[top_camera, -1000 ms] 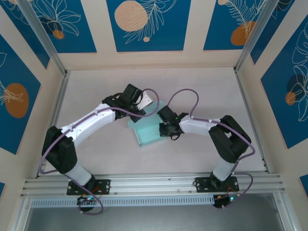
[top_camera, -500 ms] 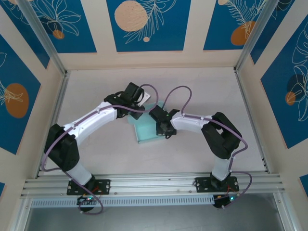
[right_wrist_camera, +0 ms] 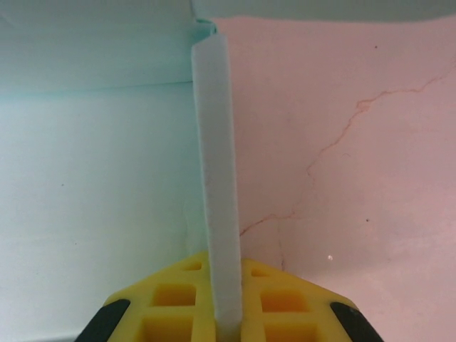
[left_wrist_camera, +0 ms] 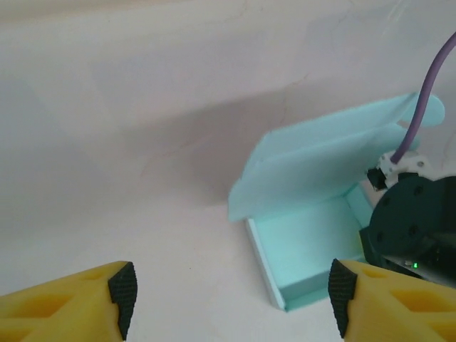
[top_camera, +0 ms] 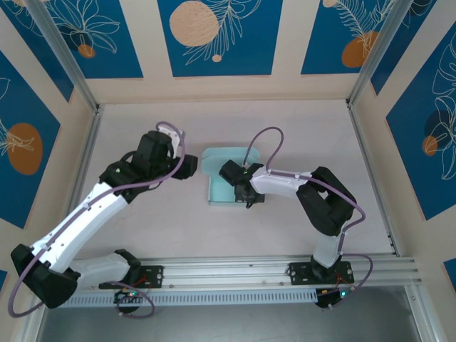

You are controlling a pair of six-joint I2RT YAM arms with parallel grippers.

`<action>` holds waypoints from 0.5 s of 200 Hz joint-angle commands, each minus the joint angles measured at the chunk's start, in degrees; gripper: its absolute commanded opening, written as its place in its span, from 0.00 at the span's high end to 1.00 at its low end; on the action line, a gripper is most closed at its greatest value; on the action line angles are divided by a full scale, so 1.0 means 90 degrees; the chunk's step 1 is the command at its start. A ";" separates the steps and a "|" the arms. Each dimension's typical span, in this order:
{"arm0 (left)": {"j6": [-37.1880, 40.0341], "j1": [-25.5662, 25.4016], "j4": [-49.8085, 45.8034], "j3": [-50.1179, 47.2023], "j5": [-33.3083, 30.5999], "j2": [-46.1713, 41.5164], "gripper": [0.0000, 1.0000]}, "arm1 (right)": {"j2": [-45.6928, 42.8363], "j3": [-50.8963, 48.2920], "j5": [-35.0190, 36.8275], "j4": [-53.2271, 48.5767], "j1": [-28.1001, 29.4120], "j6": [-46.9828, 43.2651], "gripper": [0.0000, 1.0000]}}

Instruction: Fold the paper box

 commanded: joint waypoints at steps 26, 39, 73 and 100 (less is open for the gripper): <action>-0.1632 -0.0118 0.1778 -0.1976 0.1248 0.0424 0.45 | 0.0319 0.0018 0.0051 -0.0525 0.0121 -0.0053 1.00; -0.1548 -0.0260 0.1919 -0.1953 0.0991 0.0779 0.47 | 0.0351 0.0039 0.0034 -0.0513 0.0139 -0.0081 1.00; -0.1403 -0.0501 0.2238 -0.1728 0.0515 0.1598 0.56 | 0.0351 0.0066 0.0033 -0.0499 0.0207 -0.0074 1.00; -0.1516 -0.0628 0.2652 -0.1674 0.0036 0.2078 0.59 | 0.0363 0.0126 0.0008 -0.0493 0.0287 -0.0017 1.00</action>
